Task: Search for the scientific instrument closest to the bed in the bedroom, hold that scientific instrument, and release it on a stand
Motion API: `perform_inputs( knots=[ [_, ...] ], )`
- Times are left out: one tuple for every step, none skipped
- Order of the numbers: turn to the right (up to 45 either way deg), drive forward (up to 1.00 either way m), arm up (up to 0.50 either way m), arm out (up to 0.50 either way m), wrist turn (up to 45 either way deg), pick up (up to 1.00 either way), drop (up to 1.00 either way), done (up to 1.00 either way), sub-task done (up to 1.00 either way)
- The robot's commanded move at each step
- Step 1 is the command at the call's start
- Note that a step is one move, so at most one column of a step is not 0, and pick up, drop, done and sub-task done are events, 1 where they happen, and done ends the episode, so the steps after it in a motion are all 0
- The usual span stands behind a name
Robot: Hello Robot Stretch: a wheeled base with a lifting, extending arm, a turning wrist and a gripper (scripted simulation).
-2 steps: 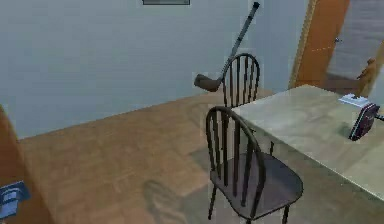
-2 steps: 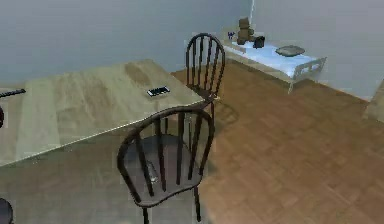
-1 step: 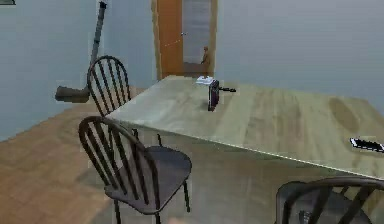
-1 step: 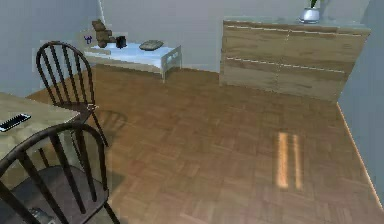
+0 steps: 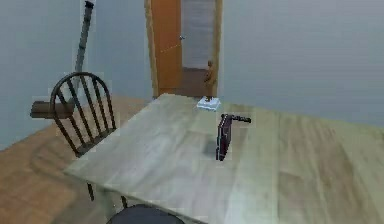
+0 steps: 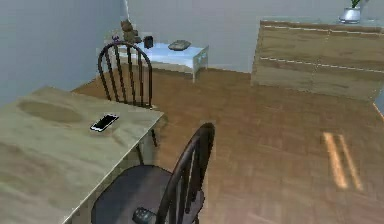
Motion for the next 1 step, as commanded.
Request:
perform_inputs(
  knots=[
    [-45.0,0.00,0.00,0.00,0.0,0.00,0.00,0.00,0.00]
  ],
)
